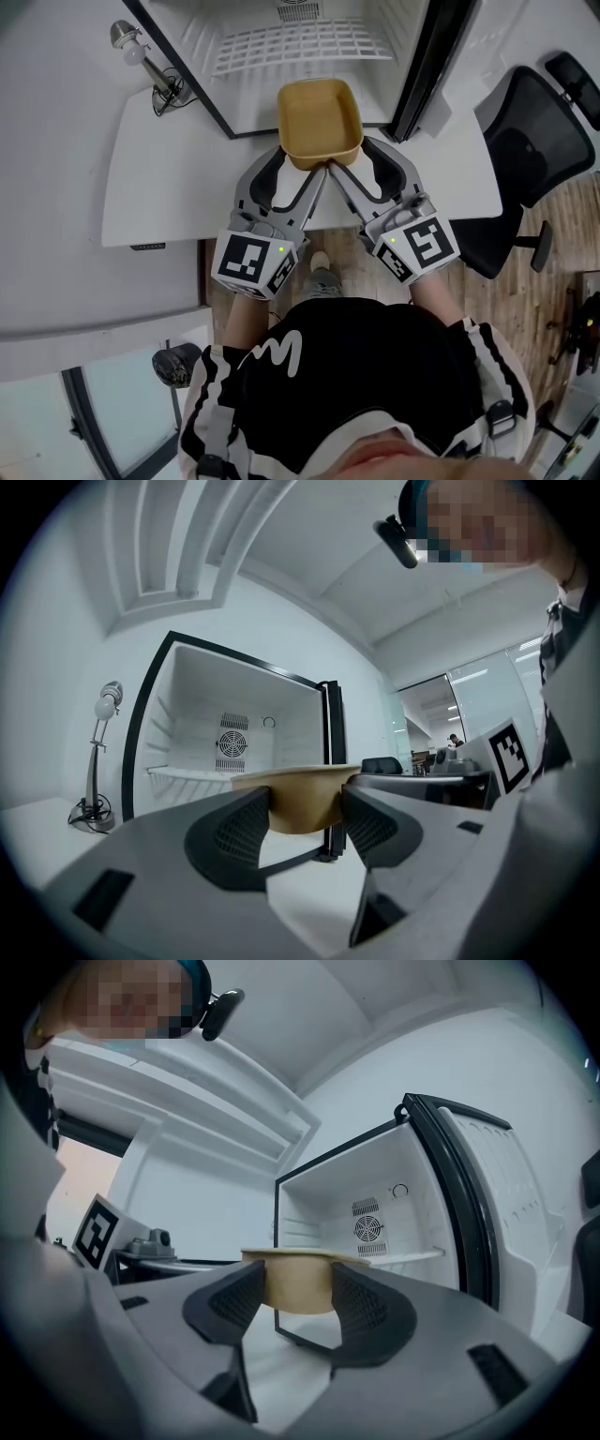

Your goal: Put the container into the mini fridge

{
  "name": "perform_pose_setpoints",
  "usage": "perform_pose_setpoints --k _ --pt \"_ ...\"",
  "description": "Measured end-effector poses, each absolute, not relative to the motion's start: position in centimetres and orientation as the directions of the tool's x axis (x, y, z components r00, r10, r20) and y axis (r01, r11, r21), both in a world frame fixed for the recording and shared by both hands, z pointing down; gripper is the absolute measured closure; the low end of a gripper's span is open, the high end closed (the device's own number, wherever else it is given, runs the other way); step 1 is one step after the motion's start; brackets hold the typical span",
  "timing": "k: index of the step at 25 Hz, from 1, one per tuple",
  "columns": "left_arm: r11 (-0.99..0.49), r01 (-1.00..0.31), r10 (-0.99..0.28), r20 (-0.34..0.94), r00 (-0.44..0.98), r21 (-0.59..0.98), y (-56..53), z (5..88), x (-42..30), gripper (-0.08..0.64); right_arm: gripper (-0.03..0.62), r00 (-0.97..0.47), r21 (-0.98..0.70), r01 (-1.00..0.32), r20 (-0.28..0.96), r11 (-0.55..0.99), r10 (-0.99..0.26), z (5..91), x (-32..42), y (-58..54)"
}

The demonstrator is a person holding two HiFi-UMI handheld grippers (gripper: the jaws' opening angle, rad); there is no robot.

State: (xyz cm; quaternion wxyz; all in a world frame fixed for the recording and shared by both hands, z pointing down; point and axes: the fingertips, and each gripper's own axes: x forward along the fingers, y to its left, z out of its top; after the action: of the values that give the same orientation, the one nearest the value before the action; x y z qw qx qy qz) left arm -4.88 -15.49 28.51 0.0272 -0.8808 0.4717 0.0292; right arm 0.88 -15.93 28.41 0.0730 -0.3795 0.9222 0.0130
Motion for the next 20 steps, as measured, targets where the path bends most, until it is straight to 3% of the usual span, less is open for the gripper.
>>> perform_pose_setpoints --k 20 --pt "-0.565 -0.824 -0.815 -0.127 0.566 -0.042 -19.6 24.3 -5.9 0.313 0.359 -0.677 -0.005 -0.720 -0.212 0.694 -0.705 24.2 0.0 -19.9"
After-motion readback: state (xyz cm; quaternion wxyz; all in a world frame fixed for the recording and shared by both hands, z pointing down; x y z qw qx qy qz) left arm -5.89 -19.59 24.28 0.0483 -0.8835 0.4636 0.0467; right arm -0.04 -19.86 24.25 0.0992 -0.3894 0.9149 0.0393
